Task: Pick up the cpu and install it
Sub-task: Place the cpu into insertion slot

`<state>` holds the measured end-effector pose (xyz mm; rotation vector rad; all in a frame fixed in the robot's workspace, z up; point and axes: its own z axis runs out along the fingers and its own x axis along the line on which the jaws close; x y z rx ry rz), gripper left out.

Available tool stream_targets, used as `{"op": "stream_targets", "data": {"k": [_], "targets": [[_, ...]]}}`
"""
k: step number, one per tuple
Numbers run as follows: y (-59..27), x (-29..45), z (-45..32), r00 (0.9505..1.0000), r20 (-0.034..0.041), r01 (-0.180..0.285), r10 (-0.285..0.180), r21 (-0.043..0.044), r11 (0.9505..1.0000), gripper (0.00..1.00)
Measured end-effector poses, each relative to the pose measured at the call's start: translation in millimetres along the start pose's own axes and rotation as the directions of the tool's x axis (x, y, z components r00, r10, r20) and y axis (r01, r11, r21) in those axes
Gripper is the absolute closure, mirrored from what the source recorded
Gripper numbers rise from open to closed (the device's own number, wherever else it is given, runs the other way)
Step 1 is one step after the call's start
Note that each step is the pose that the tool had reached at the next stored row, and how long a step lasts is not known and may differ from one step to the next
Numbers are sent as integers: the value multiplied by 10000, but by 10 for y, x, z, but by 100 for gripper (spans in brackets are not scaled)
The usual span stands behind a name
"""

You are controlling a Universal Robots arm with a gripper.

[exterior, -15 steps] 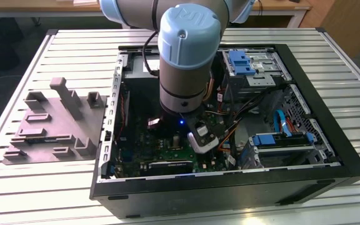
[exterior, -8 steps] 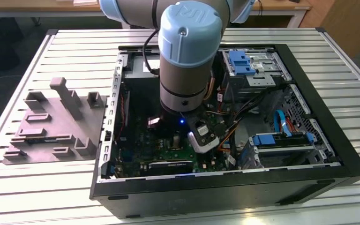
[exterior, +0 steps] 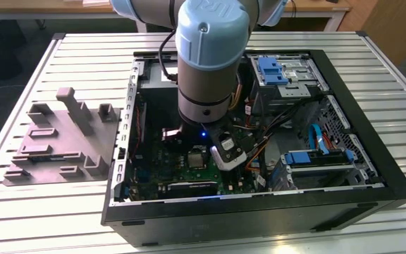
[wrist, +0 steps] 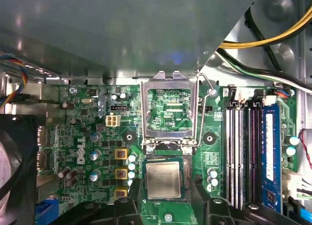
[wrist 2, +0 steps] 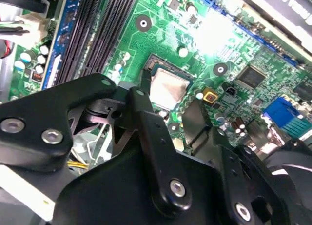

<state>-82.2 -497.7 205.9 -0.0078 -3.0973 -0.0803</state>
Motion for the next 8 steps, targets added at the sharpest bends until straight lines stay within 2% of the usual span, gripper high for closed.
{"op": "stream_targets", "data": {"k": [4, 8], "targets": [[-4, -2, 72, 10000, -3, 54, -54, -52, 10000, 47], [-7, -5, 134, 9999, -5, 105, -105, -141, 9998, 47]]}}
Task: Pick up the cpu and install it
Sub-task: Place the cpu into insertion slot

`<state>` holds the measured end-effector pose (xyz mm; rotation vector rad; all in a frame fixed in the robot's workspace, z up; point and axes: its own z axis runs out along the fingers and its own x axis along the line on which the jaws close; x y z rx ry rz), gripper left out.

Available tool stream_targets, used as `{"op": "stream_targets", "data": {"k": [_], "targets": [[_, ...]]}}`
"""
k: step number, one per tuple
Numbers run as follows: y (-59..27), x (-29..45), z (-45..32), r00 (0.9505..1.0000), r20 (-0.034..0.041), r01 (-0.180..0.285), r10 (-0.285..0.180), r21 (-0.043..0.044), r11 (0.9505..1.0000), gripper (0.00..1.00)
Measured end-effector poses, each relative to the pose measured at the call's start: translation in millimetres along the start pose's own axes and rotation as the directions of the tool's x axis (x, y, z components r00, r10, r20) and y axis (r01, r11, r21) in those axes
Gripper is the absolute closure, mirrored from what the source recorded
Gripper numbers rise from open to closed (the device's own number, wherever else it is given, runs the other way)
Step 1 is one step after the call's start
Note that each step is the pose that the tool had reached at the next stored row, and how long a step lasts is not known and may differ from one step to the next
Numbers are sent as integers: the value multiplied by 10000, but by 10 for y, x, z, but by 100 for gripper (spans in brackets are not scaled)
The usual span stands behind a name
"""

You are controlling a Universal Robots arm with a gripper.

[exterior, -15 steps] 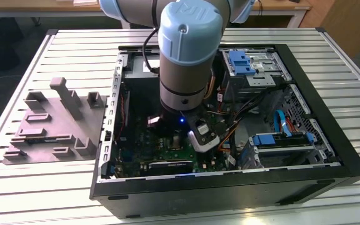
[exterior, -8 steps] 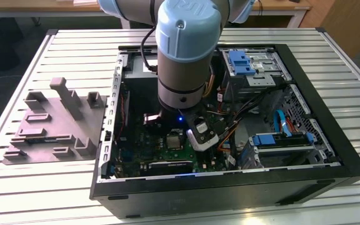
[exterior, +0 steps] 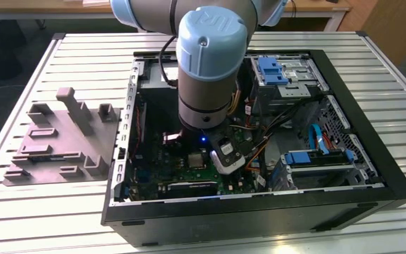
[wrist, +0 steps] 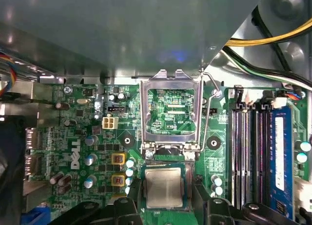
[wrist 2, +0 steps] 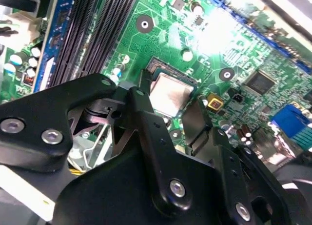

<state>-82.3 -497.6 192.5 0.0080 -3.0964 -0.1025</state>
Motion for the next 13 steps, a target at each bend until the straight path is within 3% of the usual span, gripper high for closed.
{"op": "stream_targets", "data": {"k": [3, 5, 13], "targets": [[-3, -1, 35, 10000, 2, 13, -13, -33, 10000, 47], [-4, -2, 37, 10000, -2, 18, -18, -34, 10000, 54], [-14, -8, 40, 9999, 8, -119, 119, -50, 9999, 55]]}}
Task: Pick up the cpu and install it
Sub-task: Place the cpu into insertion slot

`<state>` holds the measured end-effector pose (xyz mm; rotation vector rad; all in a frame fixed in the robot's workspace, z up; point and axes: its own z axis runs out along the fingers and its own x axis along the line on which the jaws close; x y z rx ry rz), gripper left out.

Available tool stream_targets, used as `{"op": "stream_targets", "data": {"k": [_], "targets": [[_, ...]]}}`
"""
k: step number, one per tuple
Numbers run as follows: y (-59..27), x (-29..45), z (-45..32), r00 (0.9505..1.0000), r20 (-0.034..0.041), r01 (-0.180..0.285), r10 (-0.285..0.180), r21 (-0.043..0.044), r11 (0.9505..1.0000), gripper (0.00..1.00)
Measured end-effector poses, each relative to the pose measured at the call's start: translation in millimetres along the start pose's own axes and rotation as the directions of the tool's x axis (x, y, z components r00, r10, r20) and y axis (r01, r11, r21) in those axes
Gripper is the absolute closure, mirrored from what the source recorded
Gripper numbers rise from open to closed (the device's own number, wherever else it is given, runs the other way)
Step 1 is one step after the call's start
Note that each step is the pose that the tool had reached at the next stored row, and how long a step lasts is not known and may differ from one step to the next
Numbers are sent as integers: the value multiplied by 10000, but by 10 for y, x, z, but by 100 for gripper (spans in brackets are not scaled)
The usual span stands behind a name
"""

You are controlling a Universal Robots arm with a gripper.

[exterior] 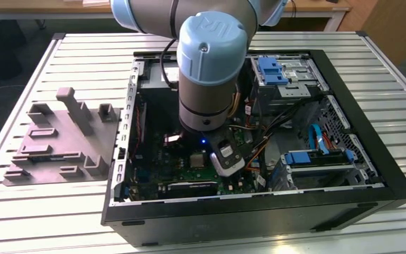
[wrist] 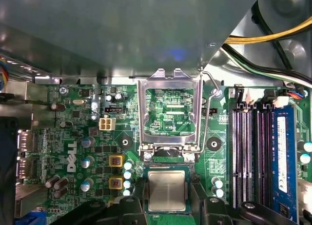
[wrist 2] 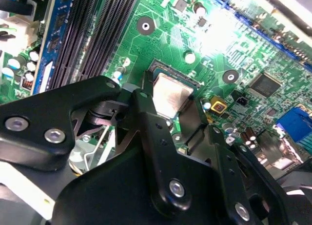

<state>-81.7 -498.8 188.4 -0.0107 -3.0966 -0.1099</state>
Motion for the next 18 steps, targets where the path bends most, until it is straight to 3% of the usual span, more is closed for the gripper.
{"op": "stream_targets", "data": {"k": [18], "targets": [[-5, -23, -8, 10000, -5, -24, 24, -38, 10000, 47]]}}
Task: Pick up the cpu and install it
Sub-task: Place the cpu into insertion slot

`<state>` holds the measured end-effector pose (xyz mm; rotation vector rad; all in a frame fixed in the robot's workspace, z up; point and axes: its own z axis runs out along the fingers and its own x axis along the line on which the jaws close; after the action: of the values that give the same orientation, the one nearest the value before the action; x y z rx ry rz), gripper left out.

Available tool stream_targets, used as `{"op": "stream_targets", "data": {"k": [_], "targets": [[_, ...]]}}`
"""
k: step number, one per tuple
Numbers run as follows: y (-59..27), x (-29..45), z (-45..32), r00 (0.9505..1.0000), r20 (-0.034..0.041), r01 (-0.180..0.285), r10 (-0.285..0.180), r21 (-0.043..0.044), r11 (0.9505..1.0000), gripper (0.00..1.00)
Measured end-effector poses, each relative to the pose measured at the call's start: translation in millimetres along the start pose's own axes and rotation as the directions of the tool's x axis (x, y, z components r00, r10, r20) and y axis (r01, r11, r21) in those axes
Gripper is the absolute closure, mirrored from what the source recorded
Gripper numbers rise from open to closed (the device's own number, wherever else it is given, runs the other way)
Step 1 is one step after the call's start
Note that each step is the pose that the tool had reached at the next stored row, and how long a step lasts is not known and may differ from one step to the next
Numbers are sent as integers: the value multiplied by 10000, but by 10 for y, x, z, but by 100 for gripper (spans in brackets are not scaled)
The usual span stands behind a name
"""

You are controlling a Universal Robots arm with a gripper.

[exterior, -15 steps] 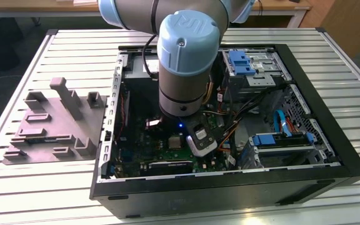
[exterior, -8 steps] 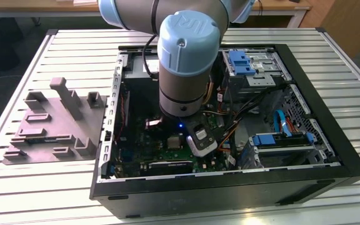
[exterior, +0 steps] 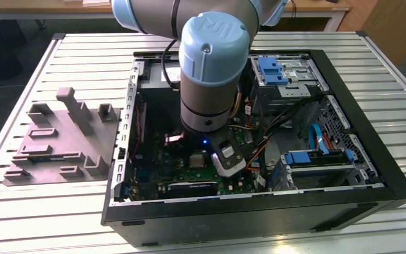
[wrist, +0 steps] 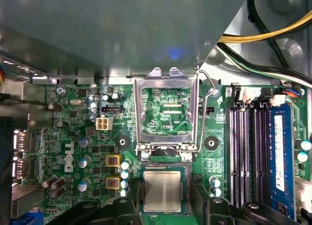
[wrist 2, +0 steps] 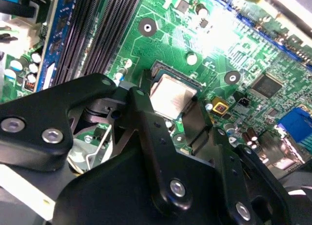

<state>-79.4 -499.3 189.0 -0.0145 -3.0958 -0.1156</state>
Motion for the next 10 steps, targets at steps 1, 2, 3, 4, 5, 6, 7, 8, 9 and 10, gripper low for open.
{"op": "stream_targets", "data": {"k": [1, 2, 3, 4, 5, 6, 7, 8, 9, 10], "targets": [[0, -3, -7, 10000, -13, 0, 0, -7, 10000, 47], [1, -5, -9, 10000, -24, -1, 1, -20, 10000, 47], [1, -7, -11, 10000, -33, -2, 2, -30, 10000, 47], [1, -9, -14, 10000, -41, -2, 2, -34, 10000, 47], [1, -9, -17, 10000, -46, -4, 3, -36, 10000, 47], [1, -10, -18, 10000, -51, -3, 3, -39, 10000, 47], [1, -15, -18, 10000, -55, -1, 1, -40, 10000, 47], [1, -18, -19, 10000, -57, -2, 2, -39, 10000, 47], [1, -20, -18, 10000, -58, -3, 3, -38, 10000, 47], [1, -23, -16, 10000, -58, -4, 3, -39, 10000, 47]]}}
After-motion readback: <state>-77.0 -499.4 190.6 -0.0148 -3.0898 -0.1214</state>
